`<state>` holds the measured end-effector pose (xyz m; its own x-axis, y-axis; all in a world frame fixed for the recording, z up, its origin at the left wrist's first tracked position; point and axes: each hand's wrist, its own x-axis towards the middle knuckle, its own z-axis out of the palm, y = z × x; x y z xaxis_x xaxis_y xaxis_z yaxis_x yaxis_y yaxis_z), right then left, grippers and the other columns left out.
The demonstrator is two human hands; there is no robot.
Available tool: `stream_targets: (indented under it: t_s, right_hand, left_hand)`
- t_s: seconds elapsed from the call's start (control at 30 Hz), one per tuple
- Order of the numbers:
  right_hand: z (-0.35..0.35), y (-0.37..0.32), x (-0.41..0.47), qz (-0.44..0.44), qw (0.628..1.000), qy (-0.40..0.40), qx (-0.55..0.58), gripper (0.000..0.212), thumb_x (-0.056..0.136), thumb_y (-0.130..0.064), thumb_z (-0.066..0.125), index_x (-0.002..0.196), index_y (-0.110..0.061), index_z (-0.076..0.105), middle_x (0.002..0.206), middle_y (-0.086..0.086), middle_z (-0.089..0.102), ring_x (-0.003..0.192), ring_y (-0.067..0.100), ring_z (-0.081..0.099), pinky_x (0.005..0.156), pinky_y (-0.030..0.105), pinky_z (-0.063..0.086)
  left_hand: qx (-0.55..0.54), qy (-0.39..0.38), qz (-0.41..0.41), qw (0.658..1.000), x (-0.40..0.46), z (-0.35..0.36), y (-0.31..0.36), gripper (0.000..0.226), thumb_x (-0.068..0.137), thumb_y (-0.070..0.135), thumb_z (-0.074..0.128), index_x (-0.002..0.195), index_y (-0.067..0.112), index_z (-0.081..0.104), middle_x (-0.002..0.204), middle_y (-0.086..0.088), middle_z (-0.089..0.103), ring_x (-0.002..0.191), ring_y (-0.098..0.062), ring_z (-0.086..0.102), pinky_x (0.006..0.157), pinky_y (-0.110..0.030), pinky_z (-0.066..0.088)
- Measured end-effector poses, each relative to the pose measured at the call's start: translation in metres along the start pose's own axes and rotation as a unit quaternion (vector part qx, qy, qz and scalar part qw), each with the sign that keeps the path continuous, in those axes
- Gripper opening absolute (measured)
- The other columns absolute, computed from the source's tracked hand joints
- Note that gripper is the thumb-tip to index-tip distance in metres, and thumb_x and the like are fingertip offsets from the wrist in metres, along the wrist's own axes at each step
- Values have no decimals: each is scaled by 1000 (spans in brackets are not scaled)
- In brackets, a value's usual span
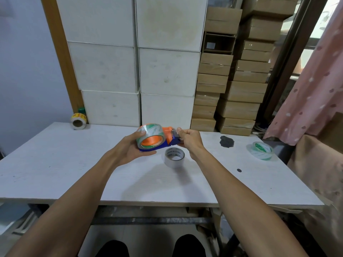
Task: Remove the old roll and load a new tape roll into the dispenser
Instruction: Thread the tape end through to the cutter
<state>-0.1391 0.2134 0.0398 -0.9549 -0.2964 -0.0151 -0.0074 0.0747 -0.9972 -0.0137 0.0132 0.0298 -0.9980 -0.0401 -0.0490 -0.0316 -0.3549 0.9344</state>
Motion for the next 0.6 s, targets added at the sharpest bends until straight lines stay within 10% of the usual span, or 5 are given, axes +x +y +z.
stream_targets:
  t_s: [0.33, 0.6]
  right_hand:
    - [2, 5, -2, 5, 997, -9, -78, 55, 100, -40, 56, 97, 15, 63, 104, 32, 71, 100, 48, 69, 86, 60, 58]
    - [5, -1, -6, 20, 998, -24, -63, 42, 106, -34, 42, 100, -1, 67, 93, 18, 78, 92, 33, 76, 91, 48, 60]
  left_hand:
    - [87, 42, -5, 995, 4, -3, -4, 94, 56, 69, 84, 134, 22, 59, 139, -14, 62, 126, -32, 61, 99, -52, 54]
    - [124, 71, 3, 990, 1, -5, -1, 102, 55, 79, 78, 137, 22, 56, 135, -12, 64, 126, -36, 60, 101, -58, 51]
